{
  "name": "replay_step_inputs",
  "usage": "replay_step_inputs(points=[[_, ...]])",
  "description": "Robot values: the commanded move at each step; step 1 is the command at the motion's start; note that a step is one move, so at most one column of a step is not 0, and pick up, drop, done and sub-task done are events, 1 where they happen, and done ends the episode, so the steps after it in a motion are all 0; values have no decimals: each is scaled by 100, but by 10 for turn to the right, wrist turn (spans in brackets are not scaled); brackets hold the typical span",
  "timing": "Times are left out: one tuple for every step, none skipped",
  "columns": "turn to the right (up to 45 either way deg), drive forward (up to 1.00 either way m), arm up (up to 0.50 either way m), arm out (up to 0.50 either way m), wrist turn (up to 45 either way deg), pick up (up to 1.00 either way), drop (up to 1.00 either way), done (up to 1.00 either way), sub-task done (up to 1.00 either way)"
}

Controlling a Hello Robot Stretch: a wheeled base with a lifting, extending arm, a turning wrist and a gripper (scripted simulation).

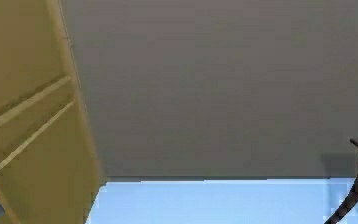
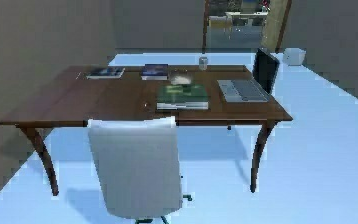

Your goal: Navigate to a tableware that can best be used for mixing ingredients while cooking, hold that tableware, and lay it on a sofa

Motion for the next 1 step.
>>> replay_step_inputs(points=[[0, 45, 0, 0, 0, 0, 0, 0, 0]])
